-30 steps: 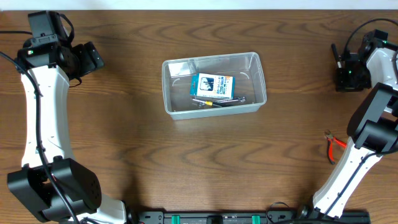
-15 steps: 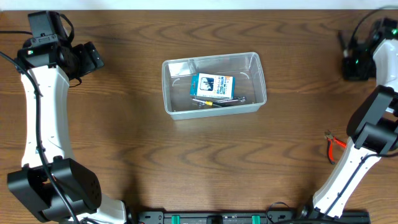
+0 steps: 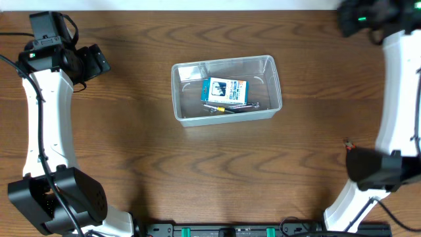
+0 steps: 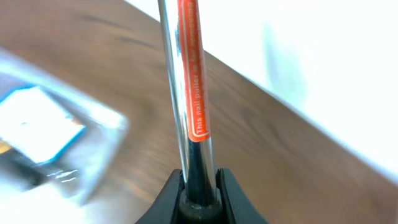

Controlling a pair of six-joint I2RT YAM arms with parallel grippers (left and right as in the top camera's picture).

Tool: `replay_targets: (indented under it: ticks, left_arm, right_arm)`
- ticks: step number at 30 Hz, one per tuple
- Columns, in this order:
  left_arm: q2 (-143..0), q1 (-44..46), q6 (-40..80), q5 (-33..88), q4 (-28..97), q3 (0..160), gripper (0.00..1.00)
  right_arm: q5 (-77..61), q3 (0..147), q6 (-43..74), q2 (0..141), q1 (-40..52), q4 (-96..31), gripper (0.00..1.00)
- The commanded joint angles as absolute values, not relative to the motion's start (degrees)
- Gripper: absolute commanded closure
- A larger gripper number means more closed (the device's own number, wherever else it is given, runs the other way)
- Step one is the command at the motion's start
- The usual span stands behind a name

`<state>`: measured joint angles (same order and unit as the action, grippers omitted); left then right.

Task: Pack container
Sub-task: 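Carry the marker into the container and release it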

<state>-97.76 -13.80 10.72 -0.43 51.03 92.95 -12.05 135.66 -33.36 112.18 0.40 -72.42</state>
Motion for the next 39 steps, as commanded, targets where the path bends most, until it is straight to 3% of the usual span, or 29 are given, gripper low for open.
replay_targets:
  ticks: [1, 4, 12, 39]
  left_arm:
    - [-98.06, -13.98, 11.29, -0.91, 51.18, 93.23, 0.02]
    - [-98.06, -13.98, 11.29, -0.89, 51.18, 93.23, 0.02]
    - [-98.06, -13.98, 11.29, -0.91, 51.18, 93.23, 0.02]
    - [-98.06, -13.98, 11.29, -0.91, 51.18, 93.23, 0.02]
  right_arm:
    - [-18.11, 135.79, -48.6, 111.85, 7.77, -76.07, 0.99]
    - [-18.04, 135.46, -56.88, 112.68, 14.83, -80.79, 0.99]
    - [-17.76, 131.37, -57.71, 117.49, 23.4, -82.54, 0.99]
    - [-12.03, 119.0, -55.07, 137.01, 22.61, -81.67, 0.99]
